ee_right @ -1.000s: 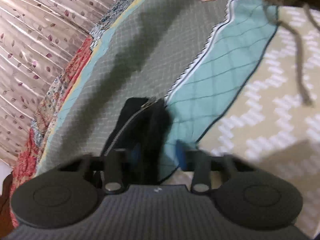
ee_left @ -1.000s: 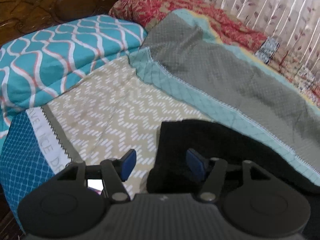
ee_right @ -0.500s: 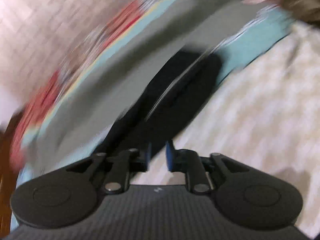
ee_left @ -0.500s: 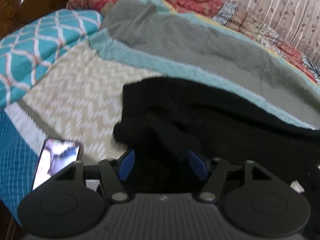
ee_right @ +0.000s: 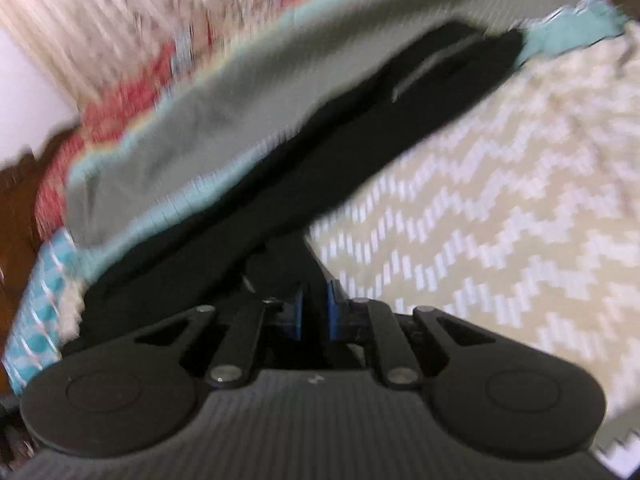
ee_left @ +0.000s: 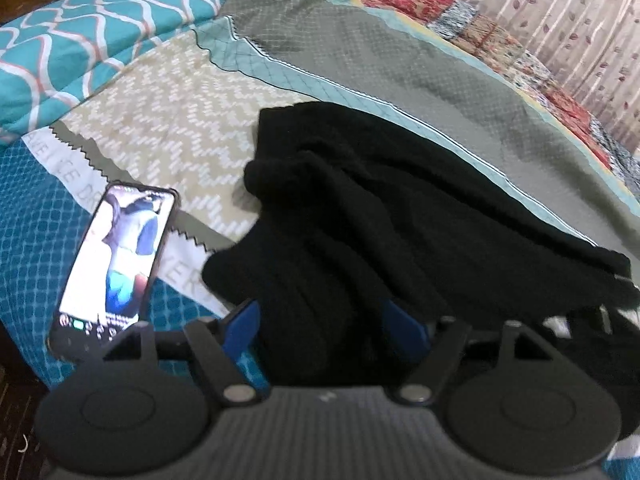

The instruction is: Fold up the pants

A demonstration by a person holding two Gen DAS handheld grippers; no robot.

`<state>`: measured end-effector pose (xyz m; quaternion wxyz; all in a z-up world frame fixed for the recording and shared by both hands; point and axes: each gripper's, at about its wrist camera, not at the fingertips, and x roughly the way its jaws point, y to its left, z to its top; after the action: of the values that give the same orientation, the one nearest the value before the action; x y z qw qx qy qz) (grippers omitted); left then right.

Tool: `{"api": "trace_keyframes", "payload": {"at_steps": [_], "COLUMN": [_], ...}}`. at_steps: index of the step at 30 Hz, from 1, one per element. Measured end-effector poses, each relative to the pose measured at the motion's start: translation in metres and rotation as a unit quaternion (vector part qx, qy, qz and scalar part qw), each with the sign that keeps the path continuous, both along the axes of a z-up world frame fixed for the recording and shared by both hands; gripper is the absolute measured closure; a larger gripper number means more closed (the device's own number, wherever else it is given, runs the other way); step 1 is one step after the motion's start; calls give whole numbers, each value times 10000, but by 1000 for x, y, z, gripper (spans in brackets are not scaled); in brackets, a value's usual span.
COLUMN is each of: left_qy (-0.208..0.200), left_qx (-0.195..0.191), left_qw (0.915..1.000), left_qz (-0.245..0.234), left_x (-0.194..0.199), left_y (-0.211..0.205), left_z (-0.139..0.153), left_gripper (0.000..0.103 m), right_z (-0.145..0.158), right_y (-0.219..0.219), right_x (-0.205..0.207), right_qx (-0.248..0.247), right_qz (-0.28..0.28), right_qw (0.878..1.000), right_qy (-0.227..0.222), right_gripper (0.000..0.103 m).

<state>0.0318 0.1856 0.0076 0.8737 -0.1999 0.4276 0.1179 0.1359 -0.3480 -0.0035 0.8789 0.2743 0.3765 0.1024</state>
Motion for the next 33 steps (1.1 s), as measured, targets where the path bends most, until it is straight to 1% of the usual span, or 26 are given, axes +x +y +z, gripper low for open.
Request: {"api": "trace_keyframes", "payload": {"at_steps": [2,3,5,6,7,8,9,10,11,12,13,14,15,16,18,19,20,21,22,23,25,28,29,30,31,33], "left_qy": [2,8,51,83,115,143,177,236,313,378,411,389,363,329,183,131,85,72,125,232,309,370,394,410,417,408], "left_qx": [-61,-96,-164,-212,-284,-367,-439,-517,-606,-701,-807,-880,-920,-1000,-1351,-1500,-1539,-1464,-1347,-1222,-1180,-1410,-1506,-1573,-1630,-1639], "left_qw": [10000,9999,9998,9997,9995,9992,9989,9984,9977,9968,9958,9953,9950,9943,9904,9884,9878,9889,9905,9919,9921,9885,9867,9853,9841,9838], "left_qz": [-41,-53,-40,-23,-17,-9,3,19,47,80,115,144,161,188,208,193,227,258,258,261,290,409,477,524,569,606], "left_x": [-4,-5,-9,-10,-12,-14,-16,-18,-20,-21,-23,-24,-25,-25,-24,-23,-21,-20,-17,-14,-10,-10,-12,-15,-17,-20], "left_y": [-3,-4,-4,-4,-3,-2,-1,1,3,5,8,9,10,11,12,12,10,6,2,-3,-7,-1,2,5,8,10], "left_z": [-1,-1,-5,-7,-10,-13,-16,-21,-26,-30,-34,-36,-38,-38,-39,-42,-44,-46,-48,-51,-50,-49,-49,-50,-50,-50], "left_gripper": [31,30,30,30,29,29,29,28,28,28,28,27,24,16,8,9,11,28,51,59,84,91,91,92,93,93], "right_z": [15,24,23,17,10,2,-7,-18,-30,-43,-52,-56,-58,-58,-52,-49,-47,-45,-44,-45,-52,-59,-64,-62,-63,-63], "right_y": [-26,-42,-67,-75,-82,-86,-91,-92,-102,-115,-125,-130,-133,-135,-135,-138,-138,-133,-134,-133,-134,-133,-134,-134,-134,-132], "right_x": [-15,-33,-59,-71,-87,-101,-112,-121,-132,-142,-151,-156,-158,-157,-144,-140,-129,-114,-104,-88,-68,-46,-37,-43,-39,-28], "right_qx": [97,167,245,219,117,-181,-517,-639,-455,-123,178,282,289,283,337,378,396,395,398,411,516,617,632,687,780,852], "right_qz": [-403,-666,-1104,-1315,-1526,-1794,-2005,-2157,-2244,-2354,-2527,-2655,-2701,-2678,-2585,-2507,-2414,-2314,-2229,-2194,-2122,-2094,-2119,-2113,-2065,-1888], "right_qw": [9987,9966,9916,9890,9866,9826,9779,9743,9734,9715,9669,9631,9618,9626,9652,9672,9696,9720,9740,9748,9758,9755,9746,9742,9744,9770], "right_qy": [-300,-450,-633,-640,-557,-435,-287,-131,70,226,305,342,342,308,219,160,89,26,-16,-25,56,266,351,391,422,498], "right_gripper": [89,89,88,88,88,88,85,81,70,67,67,67,67,67,67,66,64,58,56,53,53,53,53,53,53,55]}}
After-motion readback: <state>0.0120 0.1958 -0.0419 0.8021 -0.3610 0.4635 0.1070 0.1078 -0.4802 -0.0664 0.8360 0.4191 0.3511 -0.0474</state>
